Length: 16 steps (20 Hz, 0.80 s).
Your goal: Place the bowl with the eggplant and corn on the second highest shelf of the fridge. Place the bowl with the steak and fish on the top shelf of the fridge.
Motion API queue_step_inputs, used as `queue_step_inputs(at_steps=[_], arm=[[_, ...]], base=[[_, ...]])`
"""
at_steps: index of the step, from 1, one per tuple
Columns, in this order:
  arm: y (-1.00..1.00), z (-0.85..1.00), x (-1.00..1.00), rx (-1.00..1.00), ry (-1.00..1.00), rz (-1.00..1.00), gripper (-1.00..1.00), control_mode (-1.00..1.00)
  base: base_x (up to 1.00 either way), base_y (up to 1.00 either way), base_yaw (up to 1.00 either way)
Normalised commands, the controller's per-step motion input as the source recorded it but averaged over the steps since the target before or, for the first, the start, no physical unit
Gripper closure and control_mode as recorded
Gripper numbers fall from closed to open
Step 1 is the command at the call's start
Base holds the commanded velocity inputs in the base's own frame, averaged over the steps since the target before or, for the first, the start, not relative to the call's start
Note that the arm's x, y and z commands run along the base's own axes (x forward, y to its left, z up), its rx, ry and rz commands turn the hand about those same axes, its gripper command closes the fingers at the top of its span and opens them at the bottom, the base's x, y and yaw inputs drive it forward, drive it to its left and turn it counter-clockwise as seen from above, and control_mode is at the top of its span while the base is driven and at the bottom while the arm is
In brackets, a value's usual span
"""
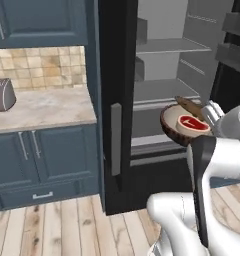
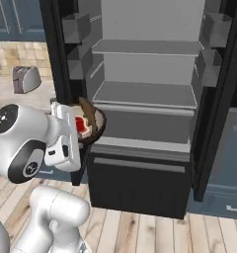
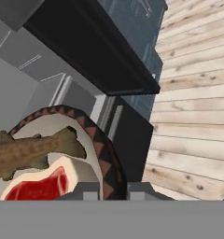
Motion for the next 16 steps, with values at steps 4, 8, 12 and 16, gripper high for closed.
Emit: queue_step_inputs(at_steps=[4, 8, 12, 16], arm=[[0.00, 0.00, 0.00, 0.00, 0.00, 0.00, 1.00, 1.00], [0.00, 0.00, 0.00, 0.00, 0.00, 0.00, 1.00, 1.00], [0.00, 0.00, 0.00, 0.00, 0.00, 0.00, 1.00, 1.00], [0.00, 0.00, 0.00, 0.00, 0.00, 0.00, 1.00, 1.00]], base=[[0.15, -0.91, 0.35], [0.57, -0.35, 0.05], [0.73, -0.25, 0.00], [0.70, -0.29, 0.00]])
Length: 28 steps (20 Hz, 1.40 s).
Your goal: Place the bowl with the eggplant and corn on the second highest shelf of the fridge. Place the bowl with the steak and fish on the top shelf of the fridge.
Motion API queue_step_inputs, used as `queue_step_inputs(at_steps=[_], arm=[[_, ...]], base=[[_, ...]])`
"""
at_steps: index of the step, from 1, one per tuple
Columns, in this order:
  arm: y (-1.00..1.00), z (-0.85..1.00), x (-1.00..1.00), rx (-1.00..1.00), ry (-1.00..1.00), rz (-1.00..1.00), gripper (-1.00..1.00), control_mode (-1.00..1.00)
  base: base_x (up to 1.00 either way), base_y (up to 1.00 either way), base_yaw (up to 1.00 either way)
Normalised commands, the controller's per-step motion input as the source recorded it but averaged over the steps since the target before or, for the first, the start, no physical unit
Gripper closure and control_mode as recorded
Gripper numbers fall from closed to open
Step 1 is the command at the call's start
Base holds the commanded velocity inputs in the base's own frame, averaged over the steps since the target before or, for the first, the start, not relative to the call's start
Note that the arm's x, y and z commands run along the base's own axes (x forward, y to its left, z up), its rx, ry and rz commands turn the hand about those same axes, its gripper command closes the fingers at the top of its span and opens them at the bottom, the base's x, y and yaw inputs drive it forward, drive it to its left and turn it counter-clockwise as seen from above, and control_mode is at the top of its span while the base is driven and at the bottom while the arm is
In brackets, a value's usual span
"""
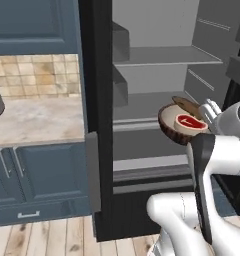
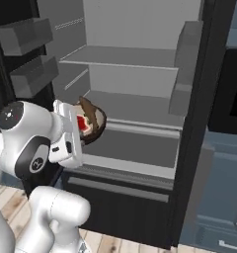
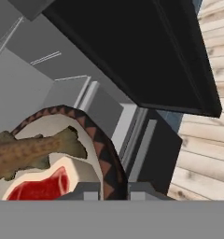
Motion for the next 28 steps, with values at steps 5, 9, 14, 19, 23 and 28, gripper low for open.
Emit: queue_step_inputs(at_steps=[5, 9, 14, 19, 23, 28], arm=[[0.00, 0.00, 0.00, 0.00, 0.00, 0.00, 1.00, 1.00], [0.00, 0.00, 0.00, 0.00, 0.00, 0.00, 1.00, 1.00], [-0.12, 0.43, -0.35, 0.07, 0.01, 0.03, 1.00, -1.00], [-0.06, 0.98, -0.35, -0.01, -0.20, 0.08, 1.00, -1.00], [-0.04, 0.95, 0.18, -0.05, -0.19, 0.00, 1.00, -1.00], [-0.20, 0.37, 0.97, -0.07, -0.01, -0.11, 1.00, -1.00]], base=[[0.75, -0.24, 0.00], [0.58, -0.22, 0.00], [0.00, -0.04, 0.00], [0.00, 0.00, 0.00], [0.00, 0.00, 0.00], [0.00, 0.00, 0.00]])
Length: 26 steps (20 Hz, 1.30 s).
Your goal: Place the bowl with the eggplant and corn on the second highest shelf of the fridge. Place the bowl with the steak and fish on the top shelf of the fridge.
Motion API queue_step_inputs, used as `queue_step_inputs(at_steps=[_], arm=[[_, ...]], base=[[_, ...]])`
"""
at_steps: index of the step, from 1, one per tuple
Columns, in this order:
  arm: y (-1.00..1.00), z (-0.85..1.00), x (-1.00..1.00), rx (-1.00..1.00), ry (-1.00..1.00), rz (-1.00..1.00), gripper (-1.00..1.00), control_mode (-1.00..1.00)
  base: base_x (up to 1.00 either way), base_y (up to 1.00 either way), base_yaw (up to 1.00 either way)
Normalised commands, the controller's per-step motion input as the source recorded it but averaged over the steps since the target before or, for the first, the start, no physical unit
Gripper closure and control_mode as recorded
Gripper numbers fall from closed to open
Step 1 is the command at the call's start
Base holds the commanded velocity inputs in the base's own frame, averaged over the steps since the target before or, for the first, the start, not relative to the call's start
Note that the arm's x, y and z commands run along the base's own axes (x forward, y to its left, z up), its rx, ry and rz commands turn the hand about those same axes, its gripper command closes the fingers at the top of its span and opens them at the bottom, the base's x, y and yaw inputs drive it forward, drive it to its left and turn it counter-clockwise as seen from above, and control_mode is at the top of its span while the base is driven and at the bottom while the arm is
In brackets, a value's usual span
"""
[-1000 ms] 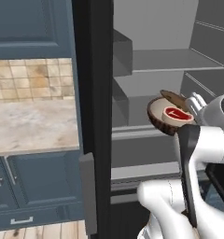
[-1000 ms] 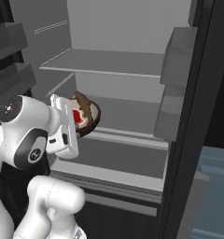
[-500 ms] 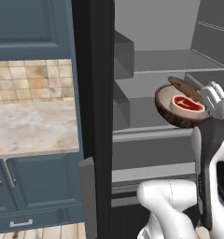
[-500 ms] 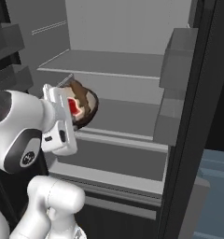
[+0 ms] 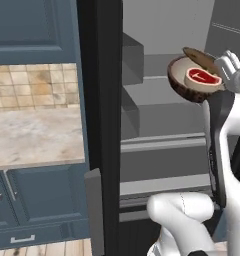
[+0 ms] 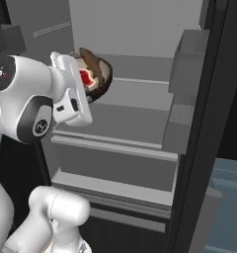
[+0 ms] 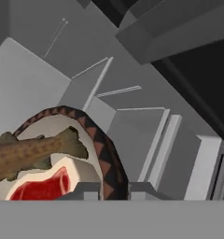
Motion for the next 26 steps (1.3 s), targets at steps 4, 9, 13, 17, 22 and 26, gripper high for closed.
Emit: queue_step_inputs(at_steps=[4, 9, 13, 17, 22, 26], arm=[[-0.29, 0.14, 1.00, -0.02, 0.00, -0.11, 1.00, -1.00], [-0.30, 0.01, 1.00, 0.00, 0.00, -0.06, 1.00, -1.00], [-0.21, 0.01, 1.00, 0.00, 0.00, -0.07, 1.00, -1.00], [-0.05, 0.04, 1.00, 0.00, 0.00, -0.11, 1.00, -1.00], [-0.05, 0.06, 1.00, 0.00, 0.02, -0.11, 1.00, -1.00], [-0.11, 0.00, 1.00, 0.00, 0.09, -0.06, 1.00, -1.00]], base=[[0.00, 0.00, 0.00], [0.00, 0.00, 0.00], [0.00, 0.00, 0.00], [0.00, 0.00, 0.00], [0.00, 0.00, 0.00], [0.00, 0.00, 0.00]])
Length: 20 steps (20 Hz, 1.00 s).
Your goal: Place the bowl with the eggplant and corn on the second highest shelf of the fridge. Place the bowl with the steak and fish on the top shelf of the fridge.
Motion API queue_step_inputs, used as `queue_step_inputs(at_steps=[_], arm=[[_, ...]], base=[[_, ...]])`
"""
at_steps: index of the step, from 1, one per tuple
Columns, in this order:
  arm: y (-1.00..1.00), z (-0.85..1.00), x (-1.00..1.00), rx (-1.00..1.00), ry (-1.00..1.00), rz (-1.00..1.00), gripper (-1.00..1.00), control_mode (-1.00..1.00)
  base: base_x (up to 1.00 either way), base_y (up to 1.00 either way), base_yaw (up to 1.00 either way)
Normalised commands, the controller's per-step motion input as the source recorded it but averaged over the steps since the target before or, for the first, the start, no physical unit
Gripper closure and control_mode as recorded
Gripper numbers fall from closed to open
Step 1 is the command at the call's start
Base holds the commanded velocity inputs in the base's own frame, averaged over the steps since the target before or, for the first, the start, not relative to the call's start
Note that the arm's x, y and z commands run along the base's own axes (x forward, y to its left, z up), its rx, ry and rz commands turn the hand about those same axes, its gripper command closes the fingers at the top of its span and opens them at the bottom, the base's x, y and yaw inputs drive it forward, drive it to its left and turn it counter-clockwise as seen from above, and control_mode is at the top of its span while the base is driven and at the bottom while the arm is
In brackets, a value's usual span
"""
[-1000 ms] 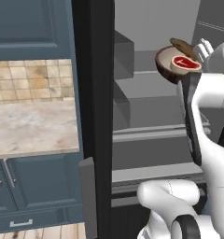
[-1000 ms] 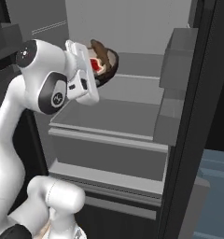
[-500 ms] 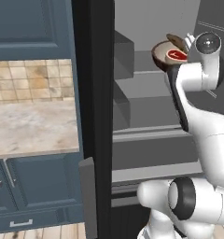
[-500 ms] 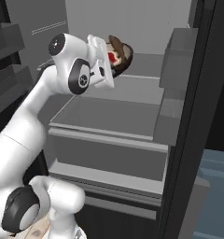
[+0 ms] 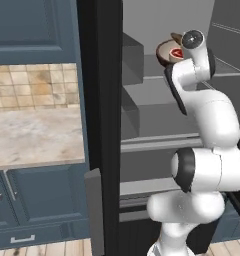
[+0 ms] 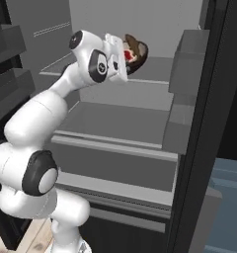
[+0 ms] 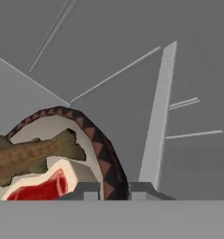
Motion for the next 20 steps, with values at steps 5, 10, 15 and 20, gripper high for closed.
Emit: queue_step_inputs(at_steps=[5, 10, 15, 20], arm=[[-0.17, -0.01, 0.75, 0.01, 0.07, -0.01, 1.00, -1.00], [0.10, 0.00, -0.40, -0.01, -0.03, 0.00, -1.00, -1.00], [0.15, 0.32, -1.00, 0.00, -0.26, 0.00, -1.00, -1.00], [0.59, 0.08, -1.00, 0.00, -0.21, 0.01, -1.00, -1.00]], base=[[0.00, 0.00, 0.00], [0.00, 0.00, 0.00], [0.00, 0.00, 0.00], [0.00, 0.00, 0.00]])
